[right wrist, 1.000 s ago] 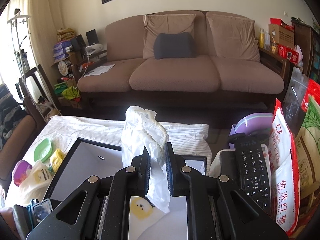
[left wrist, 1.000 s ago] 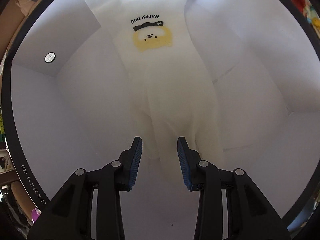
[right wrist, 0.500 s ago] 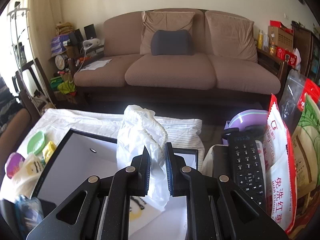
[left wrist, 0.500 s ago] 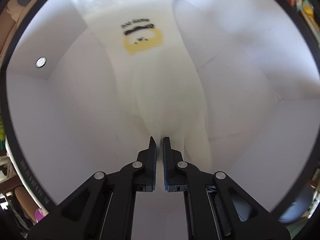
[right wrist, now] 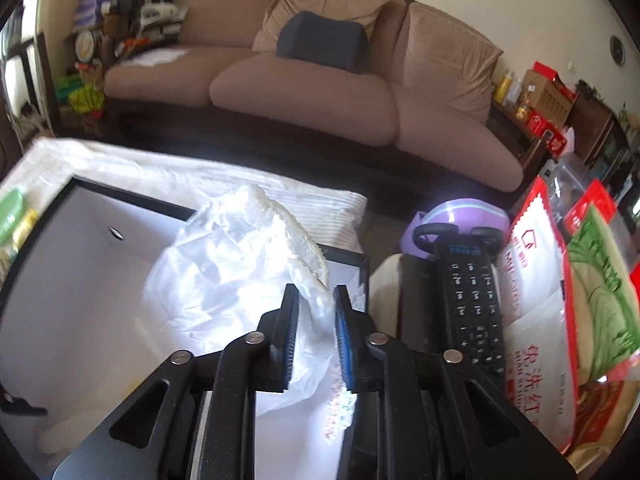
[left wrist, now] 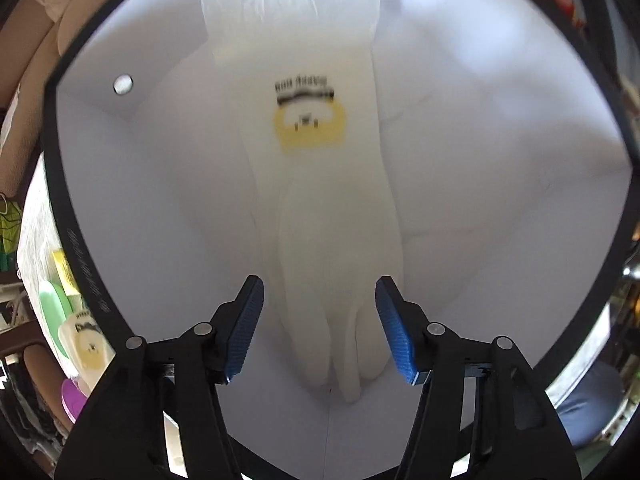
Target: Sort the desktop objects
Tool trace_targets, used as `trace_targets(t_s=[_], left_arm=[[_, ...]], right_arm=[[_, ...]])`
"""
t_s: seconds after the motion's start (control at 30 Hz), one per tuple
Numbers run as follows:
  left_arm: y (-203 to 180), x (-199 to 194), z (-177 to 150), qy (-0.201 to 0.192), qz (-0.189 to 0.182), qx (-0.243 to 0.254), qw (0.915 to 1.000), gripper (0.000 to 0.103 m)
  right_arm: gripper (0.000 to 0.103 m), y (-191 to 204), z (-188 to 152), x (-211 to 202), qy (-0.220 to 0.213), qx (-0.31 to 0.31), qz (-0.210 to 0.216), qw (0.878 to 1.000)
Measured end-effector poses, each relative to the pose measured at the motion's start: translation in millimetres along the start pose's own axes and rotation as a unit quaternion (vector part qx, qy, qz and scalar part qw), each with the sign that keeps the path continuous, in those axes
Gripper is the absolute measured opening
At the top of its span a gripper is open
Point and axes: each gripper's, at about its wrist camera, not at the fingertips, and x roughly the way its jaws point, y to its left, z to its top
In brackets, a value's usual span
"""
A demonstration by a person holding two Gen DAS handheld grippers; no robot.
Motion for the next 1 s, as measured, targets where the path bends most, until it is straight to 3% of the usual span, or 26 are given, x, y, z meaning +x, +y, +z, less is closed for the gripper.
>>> trace_targets(t_s=[0.07, 0.17, 0.33, 0.4, 0.57, 0.63, 0.73, 0.87, 0.9, 1.0], left_arm=[[7, -19, 8, -0.036, -0.016, -0.027, 0.9989, 0.06], [17, -35, 17, -0.081, -0.024, -0.062, 0.9945, 0.068], [56, -32, 38, -0.104, -0.09, -0.116, 0.9836, 0.068], [77, -34, 53, -0.123, -0.105, -0.136, 0.9774, 0.068], [96, -38, 79, -0.154, -0.186, -0.199, 0.9499, 0.068], [104, -30, 87, -0.148, -0.225, -0.231, 0.9348, 0.068], [116, -16, 90, -0.129, -0.257, -0.276, 0.9171, 0.068], [135, -33, 55, -0.134, -0.33, -0.317, 0.8788, 0.068], [139, -47, 44, -0.146, -0.336, -0.312, 0.8763, 0.068], [157, -82, 20, -0.192, -0.3, -0.296, 0.886, 0.075]], right_arm=[[0.03, 4, 2, 8, 0.025, -0.032, -0.045, 0.998], [0.033, 0, 1, -6, -0.007, -0.038, -0.073, 0.997], [0.034, -30, 7, -25, -0.066, 0.053, 0.022, 0.996], [0.034, -37, 18, -23, -0.07, 0.081, 0.039, 0.993], [0.029, -50, 24, -3, -0.045, 0.143, 0.091, 0.985], [0.027, -51, 18, -8, -0.047, 0.161, 0.12, 0.979], [0.027, -53, 3, -12, -0.035, 0.175, 0.156, 0.971], [0.025, -37, -13, -15, -0.013, 0.137, 0.193, 0.972], [0.025, -28, -17, -20, -0.014, 0.121, 0.203, 0.972], [0.024, 1, -34, -33, -0.015, 0.062, 0.212, 0.975]])
